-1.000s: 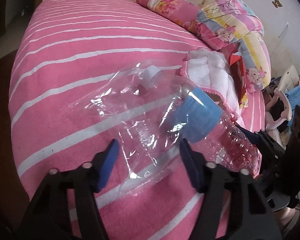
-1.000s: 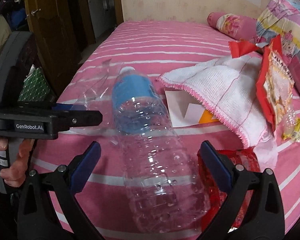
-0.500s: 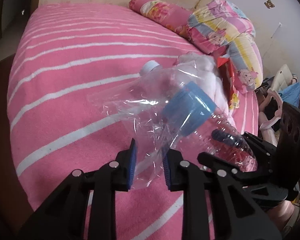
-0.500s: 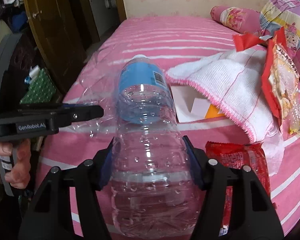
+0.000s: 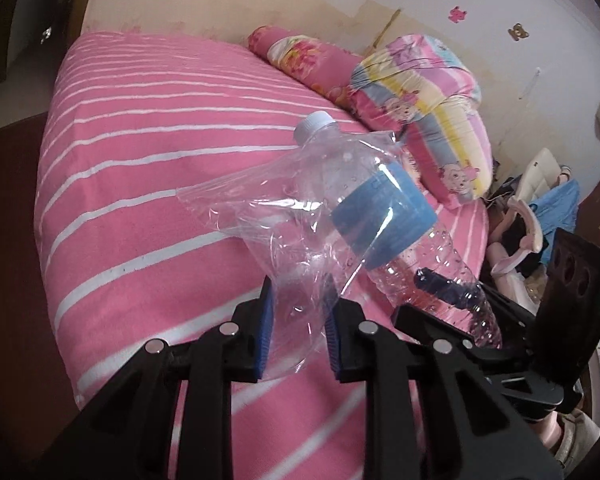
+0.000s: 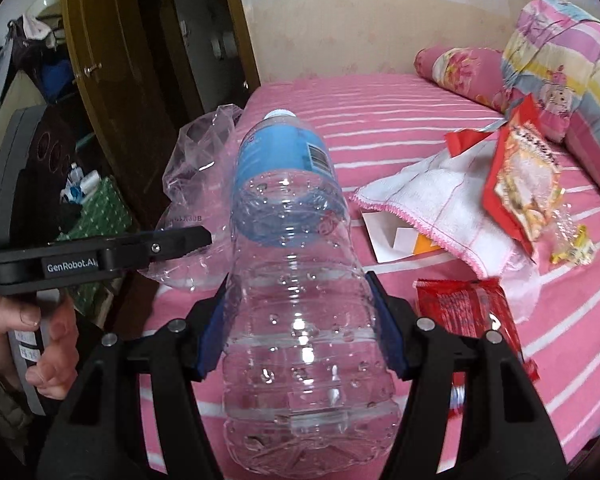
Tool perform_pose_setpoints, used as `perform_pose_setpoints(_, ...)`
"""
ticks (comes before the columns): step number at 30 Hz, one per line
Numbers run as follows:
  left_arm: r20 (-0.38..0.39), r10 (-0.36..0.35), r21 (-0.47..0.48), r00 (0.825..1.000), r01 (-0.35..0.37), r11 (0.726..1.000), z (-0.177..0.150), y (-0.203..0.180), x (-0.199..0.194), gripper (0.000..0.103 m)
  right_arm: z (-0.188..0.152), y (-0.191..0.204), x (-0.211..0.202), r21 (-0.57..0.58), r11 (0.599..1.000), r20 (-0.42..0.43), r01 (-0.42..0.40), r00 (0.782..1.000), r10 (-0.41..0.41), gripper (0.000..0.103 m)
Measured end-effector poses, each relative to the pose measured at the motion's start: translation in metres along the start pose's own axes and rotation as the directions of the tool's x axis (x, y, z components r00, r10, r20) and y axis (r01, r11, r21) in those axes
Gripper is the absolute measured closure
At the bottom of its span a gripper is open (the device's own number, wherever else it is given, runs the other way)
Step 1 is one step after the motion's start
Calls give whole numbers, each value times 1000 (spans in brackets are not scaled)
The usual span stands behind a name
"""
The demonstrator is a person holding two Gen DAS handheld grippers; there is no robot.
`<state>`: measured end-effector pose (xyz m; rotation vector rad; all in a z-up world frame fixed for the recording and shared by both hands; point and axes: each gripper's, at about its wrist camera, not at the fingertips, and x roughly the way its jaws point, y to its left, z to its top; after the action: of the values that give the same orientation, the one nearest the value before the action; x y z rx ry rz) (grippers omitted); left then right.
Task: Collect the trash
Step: 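Carry bottle in right tool and bag in left tool to the trash bin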
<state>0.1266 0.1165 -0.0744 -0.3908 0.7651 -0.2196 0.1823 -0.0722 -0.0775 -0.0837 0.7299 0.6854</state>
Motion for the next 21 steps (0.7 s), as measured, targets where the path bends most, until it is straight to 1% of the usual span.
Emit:
perform_pose_setpoints(2, 8, -11, 8, 1000, 11, 1000, -4, -13, -10, 81, -3, 4, -20, 16, 1000, 19, 8, 1000, -9, 40)
perform_pose_setpoints(5, 21, -28, 20, 999, 28, 999, -9, -32, -25, 81, -4, 7, -46, 64, 998, 46, -4, 999, 1, 40)
perform_pose_setpoints(7, 30, -41, 35, 999, 40, 999, -12, -47, -37, 81, -6, 8, -70, 74, 997, 73, 7, 997, -12, 40)
perform_pose_setpoints(8, 33, -45, 40, 998, 43, 998, -13, -53, -40, 81, -7, 9, -76, 72, 997, 80, 14, 997, -20, 40)
perform_pose_setpoints(11, 41, -59, 68, 997, 56, 996, -15, -78, -49, 81, -15, 12, -108, 67, 995, 108, 69, 991, -76, 40)
perform_pose_setpoints(16, 44, -109, 127, 993, 102, 987, -22, -125, -58, 81, -37, 1, -154, 118, 987, 153, 111, 980, -129, 40)
perform_pose_setpoints(21, 22, -163, 184, 986, 157, 970, -34, -174, -55, 81, -65, -17, -206, 201, 964, 201, 176, 955, -217, 40)
